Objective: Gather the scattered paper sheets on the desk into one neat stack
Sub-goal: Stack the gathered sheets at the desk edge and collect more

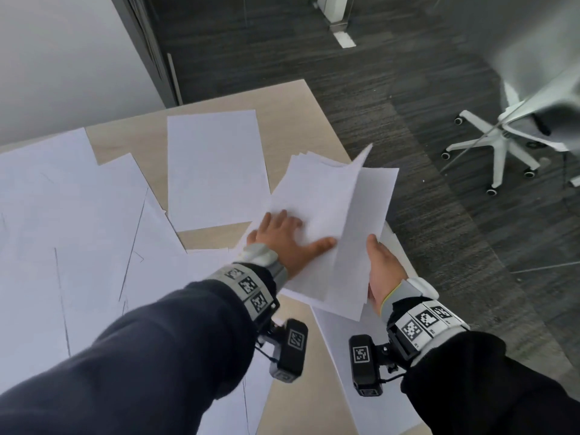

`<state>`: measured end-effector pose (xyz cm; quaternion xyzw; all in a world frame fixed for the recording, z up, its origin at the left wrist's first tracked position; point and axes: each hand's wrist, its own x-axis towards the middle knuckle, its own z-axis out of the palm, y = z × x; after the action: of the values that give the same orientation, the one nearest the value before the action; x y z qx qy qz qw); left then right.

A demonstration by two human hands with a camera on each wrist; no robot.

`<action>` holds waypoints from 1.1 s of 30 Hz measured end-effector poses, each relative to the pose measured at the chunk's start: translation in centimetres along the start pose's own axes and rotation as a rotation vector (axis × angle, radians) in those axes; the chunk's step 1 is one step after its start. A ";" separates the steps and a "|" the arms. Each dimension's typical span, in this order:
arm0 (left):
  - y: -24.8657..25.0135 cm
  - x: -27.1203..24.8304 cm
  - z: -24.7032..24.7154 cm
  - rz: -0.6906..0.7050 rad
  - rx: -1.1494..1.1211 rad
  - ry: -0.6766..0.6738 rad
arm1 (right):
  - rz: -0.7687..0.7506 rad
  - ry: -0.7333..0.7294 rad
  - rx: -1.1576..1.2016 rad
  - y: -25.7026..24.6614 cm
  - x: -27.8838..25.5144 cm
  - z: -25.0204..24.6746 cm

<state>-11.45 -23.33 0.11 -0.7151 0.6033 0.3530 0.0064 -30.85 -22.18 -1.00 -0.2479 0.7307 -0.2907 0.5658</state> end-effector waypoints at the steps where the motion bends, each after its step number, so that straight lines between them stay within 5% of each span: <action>1: 0.1 -0.3 0.8 0.008 0.042 -0.018 | 0.042 -0.012 0.006 0.3 0.3 0.0; 6: -0.2 -1.7 2.9 0.113 0.131 -0.069 | -0.043 -0.054 -0.035 0.7 -0.1 -0.2; 9: -1.7 -0.7 1.7 0.133 0.090 0.047 | -0.119 -0.025 -0.079 1.2 0.2 -0.5; 13: -5.9 2.4 -1.3 -0.169 0.041 0.242 | -0.101 -0.024 -0.041 1.4 0.3 -1.4; 18: -11.0 5.6 -3.5 -0.455 0.038 0.291 | -0.100 -0.006 -0.032 1.8 0.5 -2.5; 28: -11.7 5.3 -4.2 -0.371 0.116 0.297 | -0.103 0.006 -0.018 2.2 0.7 -3.2; 33: -10.3 3.9 -5.5 -0.320 -0.075 0.354 | -0.104 0.023 -0.033 2.7 0.6 -3.8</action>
<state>0.29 -26.23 -2.03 -0.8521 0.4603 0.2388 -0.0701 -34.76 -20.19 -2.60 -0.2916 0.7279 -0.3105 0.5373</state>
